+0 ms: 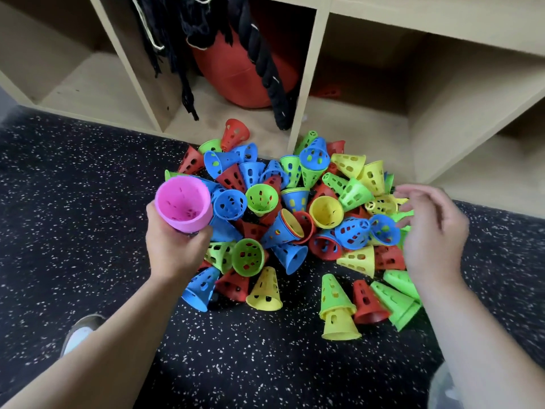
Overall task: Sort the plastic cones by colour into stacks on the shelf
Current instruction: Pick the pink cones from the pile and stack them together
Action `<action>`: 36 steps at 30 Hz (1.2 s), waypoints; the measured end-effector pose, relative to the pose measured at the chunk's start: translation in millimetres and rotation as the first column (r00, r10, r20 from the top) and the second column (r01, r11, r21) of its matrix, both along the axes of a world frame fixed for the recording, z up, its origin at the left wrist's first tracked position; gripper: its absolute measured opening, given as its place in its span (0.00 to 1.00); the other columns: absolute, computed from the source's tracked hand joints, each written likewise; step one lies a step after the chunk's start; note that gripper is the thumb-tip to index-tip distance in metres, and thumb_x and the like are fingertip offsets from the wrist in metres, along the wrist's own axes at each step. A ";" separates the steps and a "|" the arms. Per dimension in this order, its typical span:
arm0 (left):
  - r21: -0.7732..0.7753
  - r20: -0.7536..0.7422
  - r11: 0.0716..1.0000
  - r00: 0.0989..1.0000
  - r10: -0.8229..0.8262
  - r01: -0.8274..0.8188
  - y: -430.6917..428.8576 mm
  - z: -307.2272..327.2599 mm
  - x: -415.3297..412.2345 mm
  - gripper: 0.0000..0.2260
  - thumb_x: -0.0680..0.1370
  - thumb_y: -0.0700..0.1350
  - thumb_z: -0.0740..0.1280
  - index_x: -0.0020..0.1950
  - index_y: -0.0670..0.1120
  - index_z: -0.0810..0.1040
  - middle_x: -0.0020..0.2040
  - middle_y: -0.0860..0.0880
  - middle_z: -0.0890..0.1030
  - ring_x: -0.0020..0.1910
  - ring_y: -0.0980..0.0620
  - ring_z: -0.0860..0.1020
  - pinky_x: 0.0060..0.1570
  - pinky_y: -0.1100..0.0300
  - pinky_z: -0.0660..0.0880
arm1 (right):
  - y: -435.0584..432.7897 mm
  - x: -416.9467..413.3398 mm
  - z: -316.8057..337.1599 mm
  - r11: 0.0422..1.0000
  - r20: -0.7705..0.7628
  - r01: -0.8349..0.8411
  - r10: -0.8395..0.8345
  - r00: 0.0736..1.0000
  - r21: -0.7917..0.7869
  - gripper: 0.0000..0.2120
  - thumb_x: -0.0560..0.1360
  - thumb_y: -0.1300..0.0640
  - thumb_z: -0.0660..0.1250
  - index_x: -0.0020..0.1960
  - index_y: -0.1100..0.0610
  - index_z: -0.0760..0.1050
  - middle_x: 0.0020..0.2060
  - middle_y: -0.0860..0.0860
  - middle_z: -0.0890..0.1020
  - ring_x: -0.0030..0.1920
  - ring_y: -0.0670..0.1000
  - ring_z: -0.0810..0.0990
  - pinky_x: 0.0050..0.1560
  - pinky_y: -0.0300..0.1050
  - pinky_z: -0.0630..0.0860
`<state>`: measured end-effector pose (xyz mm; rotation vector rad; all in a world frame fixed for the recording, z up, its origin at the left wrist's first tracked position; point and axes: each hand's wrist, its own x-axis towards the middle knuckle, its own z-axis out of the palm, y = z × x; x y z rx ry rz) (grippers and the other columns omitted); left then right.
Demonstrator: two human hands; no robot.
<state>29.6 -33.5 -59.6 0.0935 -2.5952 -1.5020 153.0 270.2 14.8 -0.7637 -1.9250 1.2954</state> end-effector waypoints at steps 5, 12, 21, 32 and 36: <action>0.012 -0.022 0.995 0.995 -0.097 0.097 24.9 7.2 6.7 0.30 0.65 0.48 0.72 0.66 0.52 0.67 0.56 0.50 0.78 0.50 0.54 0.76 0.51 0.60 0.72 | 33.4 18.4 0.4 0.982 0.035 -0.109 0.105 0.994 0.157 0.12 0.75 0.50 0.62 0.54 0.54 0.79 0.50 0.56 0.82 0.47 0.51 0.78 0.44 0.58 0.78; 0.011 -0.052 0.954 0.952 -0.300 0.301 71.0 32.2 6.7 0.29 0.65 0.52 0.72 0.63 0.48 0.71 0.50 0.54 0.79 0.44 0.65 0.76 0.45 0.76 0.69 | 60.8 20.3 35.0 0.848 0.231 -0.414 0.352 0.907 0.332 0.26 0.69 0.41 0.71 0.64 0.49 0.71 0.59 0.50 0.76 0.55 0.48 0.78 0.45 0.43 0.81; 0.029 -0.150 0.817 0.811 -0.566 0.576 137.4 76.5 25.0 0.27 0.66 0.45 0.74 0.64 0.48 0.73 0.53 0.64 0.77 0.52 0.70 0.75 0.47 0.77 0.68 | 66.6 23.2 85.4 0.628 0.472 -0.702 0.533 0.702 0.335 0.43 0.64 0.35 0.74 0.73 0.45 0.61 0.65 0.45 0.72 0.62 0.47 0.75 0.52 0.50 0.81; -0.038 -0.177 0.723 0.708 -0.684 0.689 198.2 158.2 29.4 0.27 0.65 0.45 0.76 0.62 0.50 0.72 0.50 0.57 0.80 0.46 0.60 0.79 0.44 0.58 0.77 | 80.7 -3.0 173.9 0.396 0.512 -0.723 0.518 0.685 0.566 0.45 0.64 0.42 0.79 0.74 0.52 0.62 0.69 0.46 0.69 0.65 0.43 0.74 0.59 0.49 0.77; -0.015 -0.177 0.758 0.744 -0.644 0.652 203.4 201.7 10.9 0.24 0.63 0.51 0.74 0.57 0.54 0.72 0.44 0.57 0.80 0.40 0.63 0.78 0.37 0.63 0.76 | 87.1 -21.4 190.3 0.327 0.433 -0.620 0.490 0.757 0.713 0.36 0.70 0.52 0.76 0.73 0.58 0.66 0.70 0.51 0.71 0.71 0.48 0.70 0.71 0.44 0.67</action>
